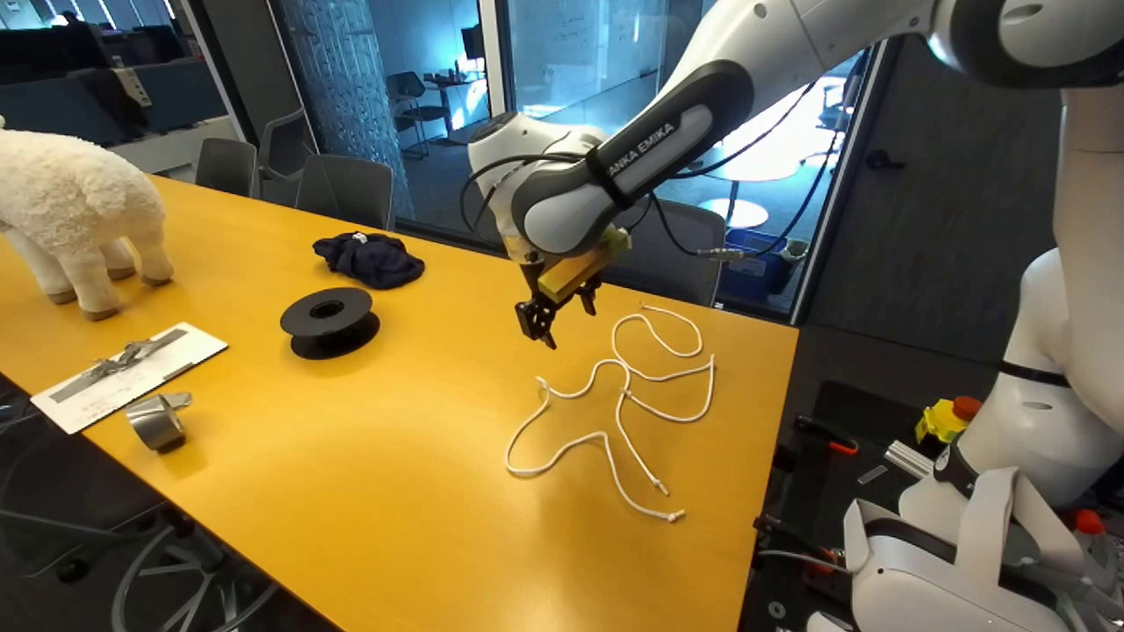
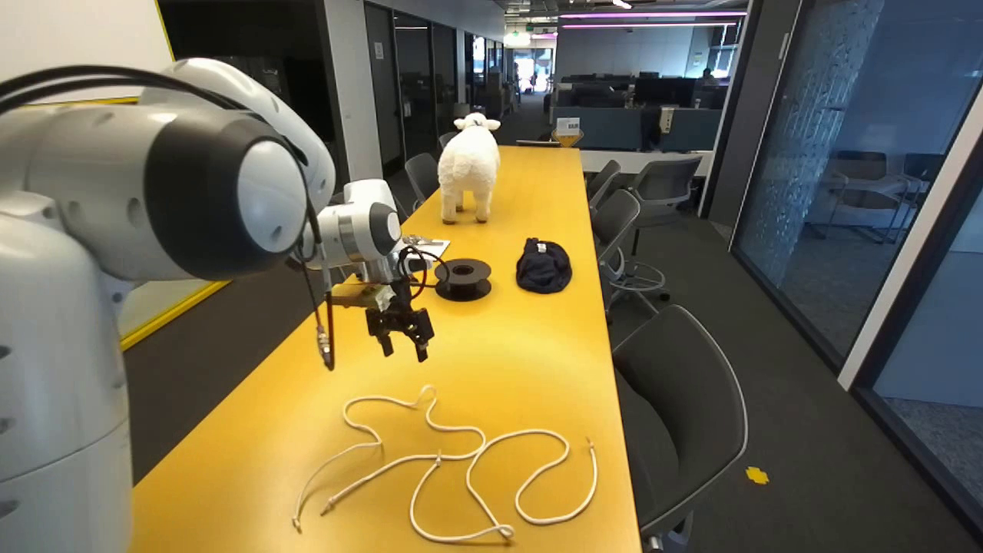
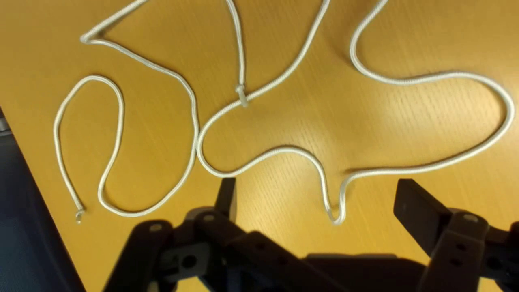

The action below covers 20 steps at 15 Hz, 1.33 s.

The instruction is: Separate the two white ropes

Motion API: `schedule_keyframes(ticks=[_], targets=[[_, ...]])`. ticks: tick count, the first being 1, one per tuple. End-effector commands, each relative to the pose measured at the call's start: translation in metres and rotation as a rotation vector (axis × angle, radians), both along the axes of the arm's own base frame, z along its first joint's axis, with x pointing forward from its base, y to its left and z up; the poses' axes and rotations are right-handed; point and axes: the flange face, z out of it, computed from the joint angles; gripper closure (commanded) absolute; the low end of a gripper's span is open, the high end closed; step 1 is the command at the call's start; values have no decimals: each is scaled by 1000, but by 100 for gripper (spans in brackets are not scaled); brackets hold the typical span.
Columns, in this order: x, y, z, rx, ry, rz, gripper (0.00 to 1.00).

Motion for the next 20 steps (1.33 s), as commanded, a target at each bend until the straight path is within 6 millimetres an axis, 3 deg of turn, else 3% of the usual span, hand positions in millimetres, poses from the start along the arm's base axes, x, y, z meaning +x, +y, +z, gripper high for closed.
schedule_keyframes(ticks=[1, 6, 10, 17, 19, 20], targets=[[-67, -18, 30, 58, 35, 58, 0], [-149, -42, 49, 94, 52, 112, 0], [-201, -65, 66, 161, 12, 197, 0], [-245, -84, 84, 286, -31, 396, 0], [-251, -88, 83, 320, -37, 413, 0], [-240, -82, 79, 278, 4, 381, 0]])
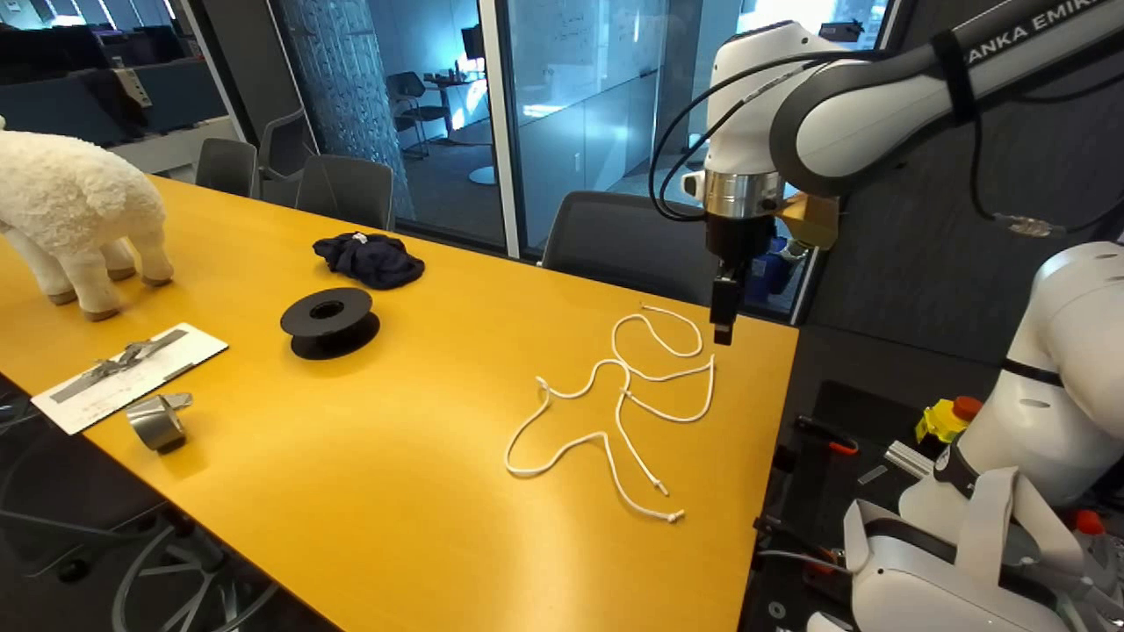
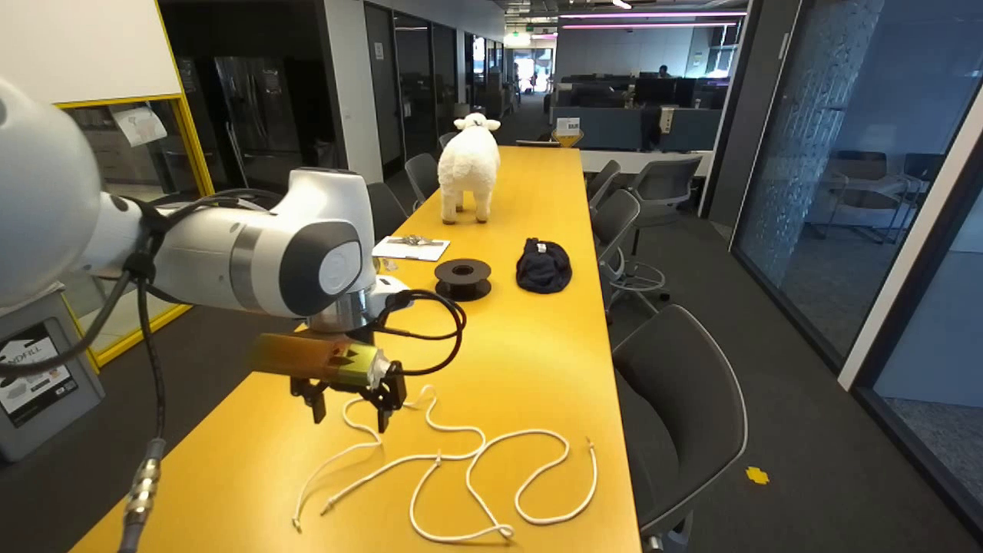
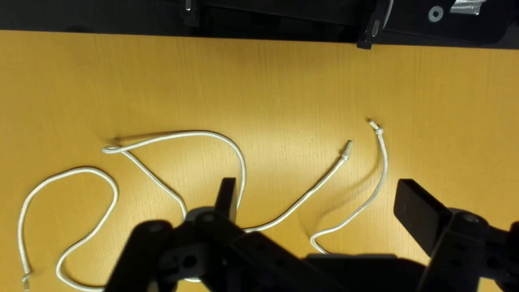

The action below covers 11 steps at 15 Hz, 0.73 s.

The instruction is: Separate the two white ropes

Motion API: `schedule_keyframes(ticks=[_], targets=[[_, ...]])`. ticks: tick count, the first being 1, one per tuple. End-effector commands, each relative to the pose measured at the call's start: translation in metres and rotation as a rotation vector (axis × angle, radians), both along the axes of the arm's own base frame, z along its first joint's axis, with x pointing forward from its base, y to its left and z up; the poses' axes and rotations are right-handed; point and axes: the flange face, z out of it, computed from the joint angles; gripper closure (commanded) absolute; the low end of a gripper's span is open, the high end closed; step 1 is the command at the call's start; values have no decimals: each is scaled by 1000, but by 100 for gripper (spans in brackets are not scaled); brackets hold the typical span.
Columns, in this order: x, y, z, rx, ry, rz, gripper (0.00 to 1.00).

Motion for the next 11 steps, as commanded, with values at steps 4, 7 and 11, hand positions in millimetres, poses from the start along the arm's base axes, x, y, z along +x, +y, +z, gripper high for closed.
schedule_keyframes(ticks=[4, 7, 11], targets=[[-7, -4, 0, 22, -2, 16, 0], [-7, -4, -1, 22, -2, 18, 0], [-7, -4, -1, 22, -2, 19, 0]])
